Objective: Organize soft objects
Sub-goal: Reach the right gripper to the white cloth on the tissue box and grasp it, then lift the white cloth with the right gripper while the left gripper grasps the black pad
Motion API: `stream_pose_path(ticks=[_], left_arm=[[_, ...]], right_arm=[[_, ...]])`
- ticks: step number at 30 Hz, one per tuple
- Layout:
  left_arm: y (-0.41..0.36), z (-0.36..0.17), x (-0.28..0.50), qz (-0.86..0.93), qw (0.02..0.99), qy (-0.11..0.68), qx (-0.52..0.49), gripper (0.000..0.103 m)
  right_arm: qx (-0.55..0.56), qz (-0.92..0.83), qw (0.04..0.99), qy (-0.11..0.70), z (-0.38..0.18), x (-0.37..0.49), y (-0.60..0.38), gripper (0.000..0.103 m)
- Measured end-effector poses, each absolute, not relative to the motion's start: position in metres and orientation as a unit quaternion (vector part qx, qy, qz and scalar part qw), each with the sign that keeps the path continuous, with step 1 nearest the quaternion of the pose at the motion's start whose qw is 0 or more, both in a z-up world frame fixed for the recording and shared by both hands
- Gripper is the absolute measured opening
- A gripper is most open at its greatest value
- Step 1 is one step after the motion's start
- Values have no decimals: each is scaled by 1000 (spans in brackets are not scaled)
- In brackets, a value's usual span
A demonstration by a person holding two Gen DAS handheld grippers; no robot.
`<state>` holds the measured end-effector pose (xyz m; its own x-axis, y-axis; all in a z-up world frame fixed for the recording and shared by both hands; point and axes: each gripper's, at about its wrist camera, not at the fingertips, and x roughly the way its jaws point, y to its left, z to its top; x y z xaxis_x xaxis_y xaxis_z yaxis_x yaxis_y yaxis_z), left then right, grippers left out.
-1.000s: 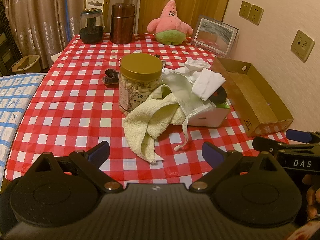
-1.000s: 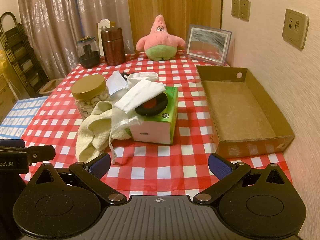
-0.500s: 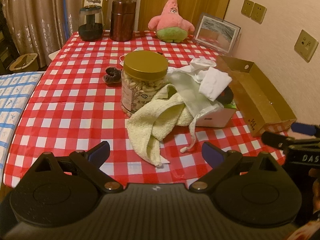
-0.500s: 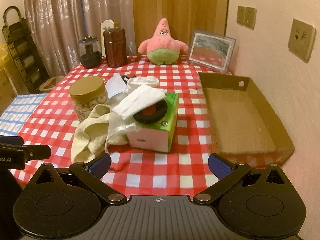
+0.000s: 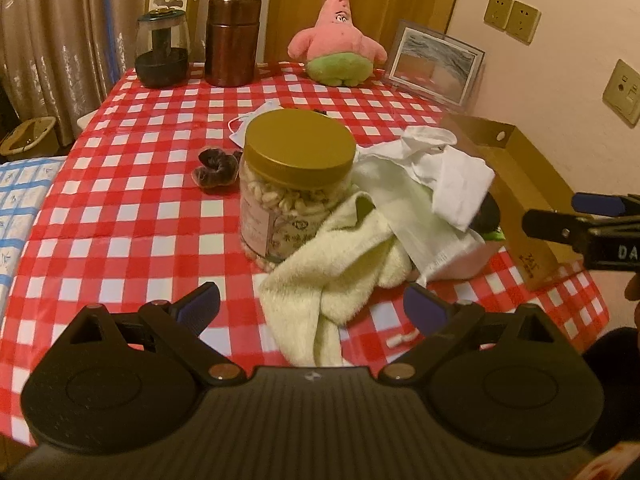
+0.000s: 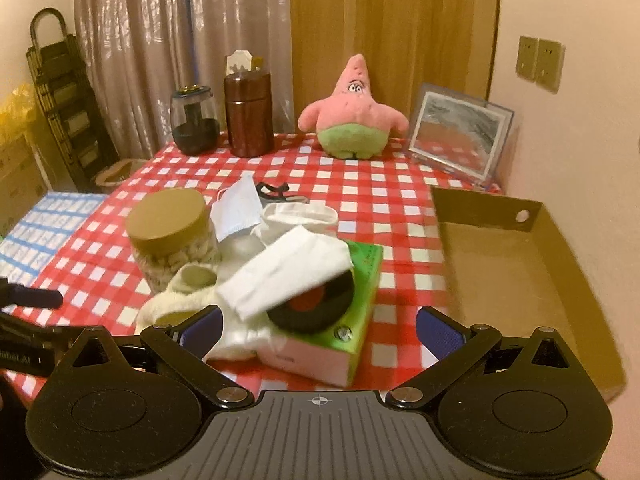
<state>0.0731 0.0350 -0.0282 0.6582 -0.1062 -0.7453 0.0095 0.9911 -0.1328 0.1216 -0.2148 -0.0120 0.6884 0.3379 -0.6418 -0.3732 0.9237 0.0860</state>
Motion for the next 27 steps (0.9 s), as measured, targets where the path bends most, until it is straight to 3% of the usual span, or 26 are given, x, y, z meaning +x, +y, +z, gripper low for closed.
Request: stream_pose_path(ticks=[15,23,27], left_arm=[[33,-46,107,-44,909,412,-40,97],[28,-51,112,-55,908,414,-39,97],[25,-52,111,-62,907,414,-37,97]], right_arm=[[-36,209,909,359,-38,177,-188,75],[-37,214,910,354,-38,186,-181,45],[-39,219,913,341,-33,184,-181,36]])
